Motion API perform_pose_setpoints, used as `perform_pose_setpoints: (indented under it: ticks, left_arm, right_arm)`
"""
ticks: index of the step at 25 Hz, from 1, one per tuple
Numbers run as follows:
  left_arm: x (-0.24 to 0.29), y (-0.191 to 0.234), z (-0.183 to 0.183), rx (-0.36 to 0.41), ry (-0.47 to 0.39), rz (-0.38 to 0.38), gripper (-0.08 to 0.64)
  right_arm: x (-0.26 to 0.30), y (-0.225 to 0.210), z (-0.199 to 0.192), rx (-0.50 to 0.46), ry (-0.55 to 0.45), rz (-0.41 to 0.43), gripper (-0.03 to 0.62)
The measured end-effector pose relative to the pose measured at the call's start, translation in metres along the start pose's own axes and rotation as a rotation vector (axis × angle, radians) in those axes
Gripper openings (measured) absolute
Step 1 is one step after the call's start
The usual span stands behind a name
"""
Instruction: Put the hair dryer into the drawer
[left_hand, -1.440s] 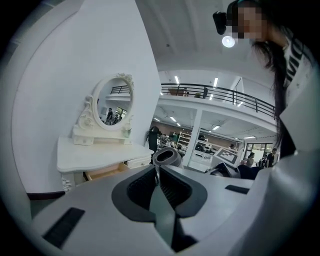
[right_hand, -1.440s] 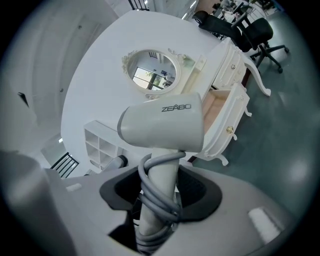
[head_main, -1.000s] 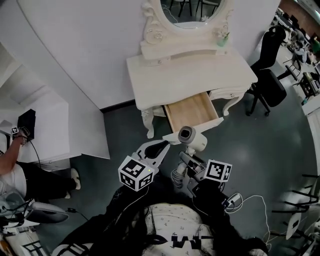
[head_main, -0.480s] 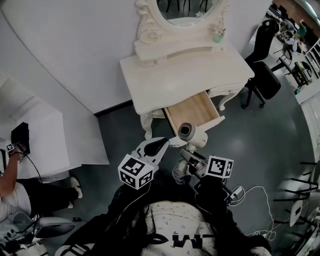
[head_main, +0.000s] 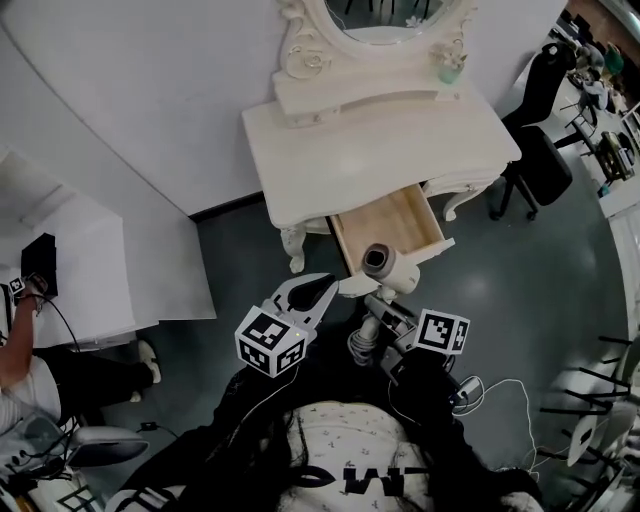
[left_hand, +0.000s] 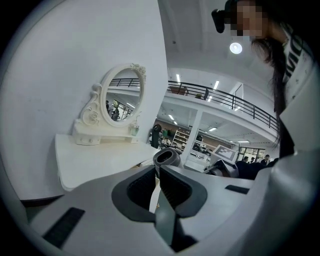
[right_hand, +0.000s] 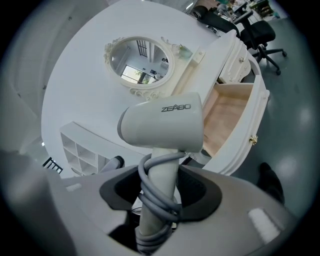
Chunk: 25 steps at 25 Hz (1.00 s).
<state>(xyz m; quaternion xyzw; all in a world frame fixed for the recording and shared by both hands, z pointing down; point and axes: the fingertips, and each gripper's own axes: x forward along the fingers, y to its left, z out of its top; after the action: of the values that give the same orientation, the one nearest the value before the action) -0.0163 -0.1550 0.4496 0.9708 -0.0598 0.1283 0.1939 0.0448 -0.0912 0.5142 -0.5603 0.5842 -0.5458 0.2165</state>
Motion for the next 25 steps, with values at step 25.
perform_pose_setpoints:
  ticks: [25]
  left_arm:
    - [0.123,0.03,0.022,-0.104,0.002,0.289,0.026]
  right_arm:
    - [0.045,-0.15,0.111,-0.29,0.624,-0.106,0.212]
